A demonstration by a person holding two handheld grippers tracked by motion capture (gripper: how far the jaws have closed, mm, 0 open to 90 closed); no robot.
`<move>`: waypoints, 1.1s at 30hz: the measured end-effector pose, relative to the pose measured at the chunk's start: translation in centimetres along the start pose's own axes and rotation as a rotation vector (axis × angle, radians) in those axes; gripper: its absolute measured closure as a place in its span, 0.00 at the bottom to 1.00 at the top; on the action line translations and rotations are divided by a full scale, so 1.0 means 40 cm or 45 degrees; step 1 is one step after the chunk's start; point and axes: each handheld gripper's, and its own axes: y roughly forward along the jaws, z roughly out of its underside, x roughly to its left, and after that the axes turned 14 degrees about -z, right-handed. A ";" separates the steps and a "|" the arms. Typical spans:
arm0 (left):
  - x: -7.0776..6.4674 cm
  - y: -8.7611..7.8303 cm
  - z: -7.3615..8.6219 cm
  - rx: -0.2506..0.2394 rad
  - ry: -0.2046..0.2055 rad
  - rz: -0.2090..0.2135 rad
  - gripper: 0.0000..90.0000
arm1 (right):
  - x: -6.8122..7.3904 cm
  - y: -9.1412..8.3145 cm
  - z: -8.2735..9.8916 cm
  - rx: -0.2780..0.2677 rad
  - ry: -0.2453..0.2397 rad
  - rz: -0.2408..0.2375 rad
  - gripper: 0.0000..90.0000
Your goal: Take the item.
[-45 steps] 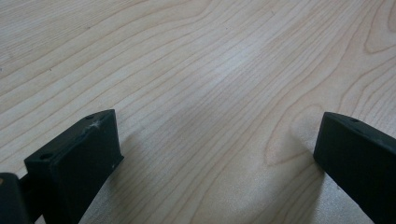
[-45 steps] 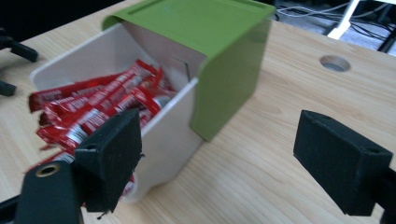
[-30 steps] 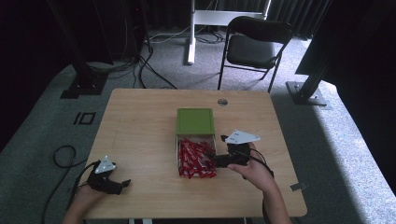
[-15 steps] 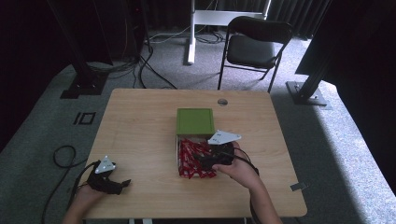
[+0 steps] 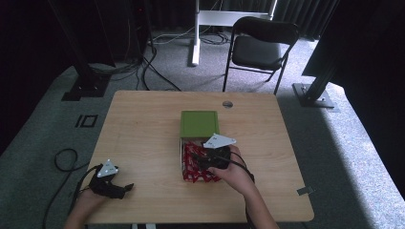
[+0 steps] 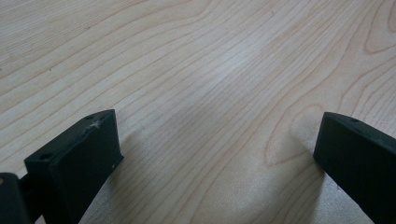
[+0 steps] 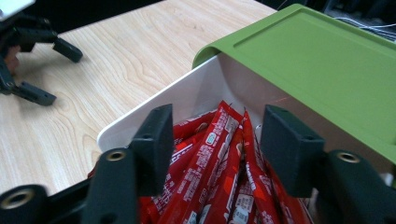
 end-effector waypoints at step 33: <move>0.000 0.000 0.000 0.000 0.001 0.000 0.02 | 0.008 0.124 0.029 0.172 0.209 0.075 0.72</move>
